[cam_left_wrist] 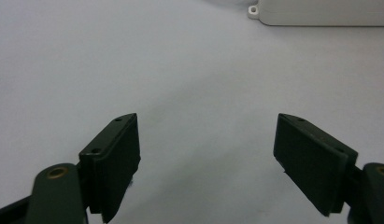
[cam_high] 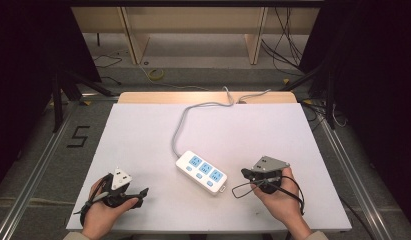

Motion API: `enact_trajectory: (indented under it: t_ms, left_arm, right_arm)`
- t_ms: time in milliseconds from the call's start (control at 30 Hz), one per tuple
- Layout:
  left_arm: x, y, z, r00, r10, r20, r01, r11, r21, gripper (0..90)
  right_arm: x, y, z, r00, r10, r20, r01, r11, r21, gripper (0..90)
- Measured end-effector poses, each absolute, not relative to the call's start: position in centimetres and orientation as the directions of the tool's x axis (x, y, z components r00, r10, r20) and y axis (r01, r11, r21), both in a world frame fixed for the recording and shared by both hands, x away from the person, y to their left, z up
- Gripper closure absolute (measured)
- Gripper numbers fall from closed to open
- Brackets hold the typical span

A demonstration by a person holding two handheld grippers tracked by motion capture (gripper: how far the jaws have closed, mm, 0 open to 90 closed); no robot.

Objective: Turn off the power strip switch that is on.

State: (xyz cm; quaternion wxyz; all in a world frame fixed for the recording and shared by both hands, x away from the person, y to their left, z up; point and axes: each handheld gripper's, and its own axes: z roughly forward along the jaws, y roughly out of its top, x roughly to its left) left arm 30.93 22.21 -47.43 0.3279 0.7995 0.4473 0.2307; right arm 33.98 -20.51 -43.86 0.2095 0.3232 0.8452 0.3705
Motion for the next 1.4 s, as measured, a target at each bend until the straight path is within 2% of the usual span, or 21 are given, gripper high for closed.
enact_trajectory:
  t_ms: [1400]
  left_arm:
    - [30.9,22.1,-47.4,0.495,0.865,0.078,0.561,-0.387,0.732,22.8]
  right_arm:
    - [34.5,-18.0,-43.2,-0.737,0.666,-0.112,0.375,0.542,0.752,90.0]
